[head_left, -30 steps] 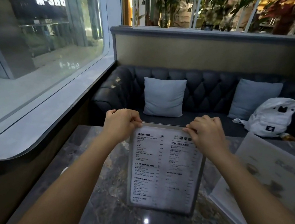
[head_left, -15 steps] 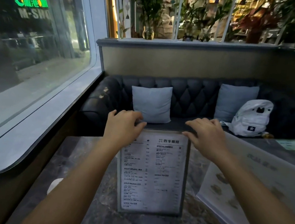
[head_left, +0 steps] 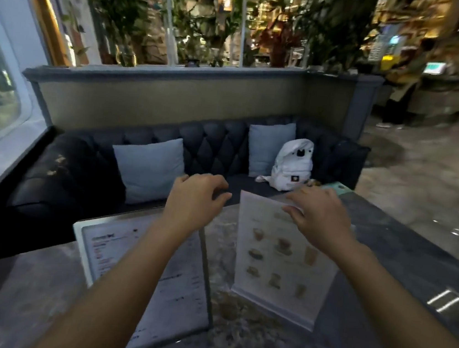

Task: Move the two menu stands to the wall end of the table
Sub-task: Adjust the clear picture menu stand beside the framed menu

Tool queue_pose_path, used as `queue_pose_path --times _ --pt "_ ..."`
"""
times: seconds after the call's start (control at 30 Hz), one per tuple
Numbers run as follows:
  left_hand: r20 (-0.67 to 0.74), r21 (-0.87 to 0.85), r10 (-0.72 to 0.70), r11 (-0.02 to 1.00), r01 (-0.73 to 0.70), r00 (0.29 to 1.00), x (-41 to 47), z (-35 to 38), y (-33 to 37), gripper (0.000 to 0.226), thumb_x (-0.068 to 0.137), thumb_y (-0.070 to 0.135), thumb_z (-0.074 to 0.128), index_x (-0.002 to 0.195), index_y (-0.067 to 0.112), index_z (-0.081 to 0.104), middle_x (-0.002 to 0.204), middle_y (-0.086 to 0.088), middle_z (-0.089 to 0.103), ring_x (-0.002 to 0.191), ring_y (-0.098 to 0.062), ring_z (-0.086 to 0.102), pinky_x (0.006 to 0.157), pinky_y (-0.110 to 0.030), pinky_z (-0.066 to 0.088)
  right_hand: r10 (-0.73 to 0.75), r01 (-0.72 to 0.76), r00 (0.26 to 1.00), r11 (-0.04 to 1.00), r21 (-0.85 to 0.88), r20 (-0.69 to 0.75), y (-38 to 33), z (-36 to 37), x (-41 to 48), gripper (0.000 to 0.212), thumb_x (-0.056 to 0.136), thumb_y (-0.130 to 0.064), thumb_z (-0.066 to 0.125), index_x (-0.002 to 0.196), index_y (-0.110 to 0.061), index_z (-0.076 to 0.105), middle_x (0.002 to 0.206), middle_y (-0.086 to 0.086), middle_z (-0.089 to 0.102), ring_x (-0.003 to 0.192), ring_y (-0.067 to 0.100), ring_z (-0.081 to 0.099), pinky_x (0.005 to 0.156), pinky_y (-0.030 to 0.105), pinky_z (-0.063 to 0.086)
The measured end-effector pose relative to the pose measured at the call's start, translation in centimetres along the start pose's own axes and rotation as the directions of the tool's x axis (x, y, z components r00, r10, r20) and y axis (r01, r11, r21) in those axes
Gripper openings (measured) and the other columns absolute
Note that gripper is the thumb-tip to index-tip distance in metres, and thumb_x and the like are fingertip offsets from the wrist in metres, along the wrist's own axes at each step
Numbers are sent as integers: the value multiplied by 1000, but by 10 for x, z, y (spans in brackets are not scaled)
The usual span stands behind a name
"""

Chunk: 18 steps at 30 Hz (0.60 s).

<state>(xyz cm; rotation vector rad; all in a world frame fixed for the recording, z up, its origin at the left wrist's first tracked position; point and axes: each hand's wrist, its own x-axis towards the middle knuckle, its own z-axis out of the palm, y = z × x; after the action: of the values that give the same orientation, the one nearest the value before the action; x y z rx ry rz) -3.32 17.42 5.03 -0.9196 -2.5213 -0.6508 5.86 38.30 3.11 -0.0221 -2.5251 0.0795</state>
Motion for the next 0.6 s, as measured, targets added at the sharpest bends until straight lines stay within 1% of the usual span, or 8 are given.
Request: queue_pose_path --times 0.07,0.13,0.23,0.33,0.47,0.6 --pt "27 -11 36 999 -35 999 6 13 12 20 87 32 55 103 21 63 99 -2 69 95 -23 59 85 -38 39 46 -45 999 998 -47 20 16 -4 -12 19 85 -21 58 99 -8 63 99 15 67 96 33 57 78 41 33" --pt "47 -22 51 999 -50 998 10 25 21 21 88 30 54 106 22 61 100 -1 66 97 -23 58 87 -39 38 92 -90 995 994 -63 29 30 -8 -21 19 87 -23 56 101 -10 62 103 12 66 99 32 55 78 39 30" --pt "66 -38 70 997 -68 995 15 42 29 29 89 28 53 117 23 57 118 0 62 107 -23 54 96 -44 38 145 -143 989 987 -68 25 45 -12 -32 19 87 -22 54 102 -12 61 107 11 65 101 30 54 76 38 28" --pt "114 -13 88 996 -87 990 20 53 33 30 90 25 52 119 24 56 124 0 60 110 -24 53 99 -50 37 183 -182 983 982 -39 18 56 -14 -39 16 87 -20 55 98 -12 64 102 10 67 98 30 55 73 36 25" --pt "130 -31 72 997 -68 989 23 61 31 28 92 17 47 115 25 60 120 1 64 111 -23 52 101 -54 32 223 -224 972 975 -2 73 64 -13 -41 16 88 -21 52 91 -14 66 96 9 68 93 30 57 77 39 33" --pt "118 19 72 997 -74 990 26 63 26 33 91 9 47 113 27 62 115 3 65 112 -20 51 108 -57 20 220 -226 972 971 73 83 68 -12 -39 15 87 -18 54 88 -10 67 92 12 69 88 32 58 77 42 40"
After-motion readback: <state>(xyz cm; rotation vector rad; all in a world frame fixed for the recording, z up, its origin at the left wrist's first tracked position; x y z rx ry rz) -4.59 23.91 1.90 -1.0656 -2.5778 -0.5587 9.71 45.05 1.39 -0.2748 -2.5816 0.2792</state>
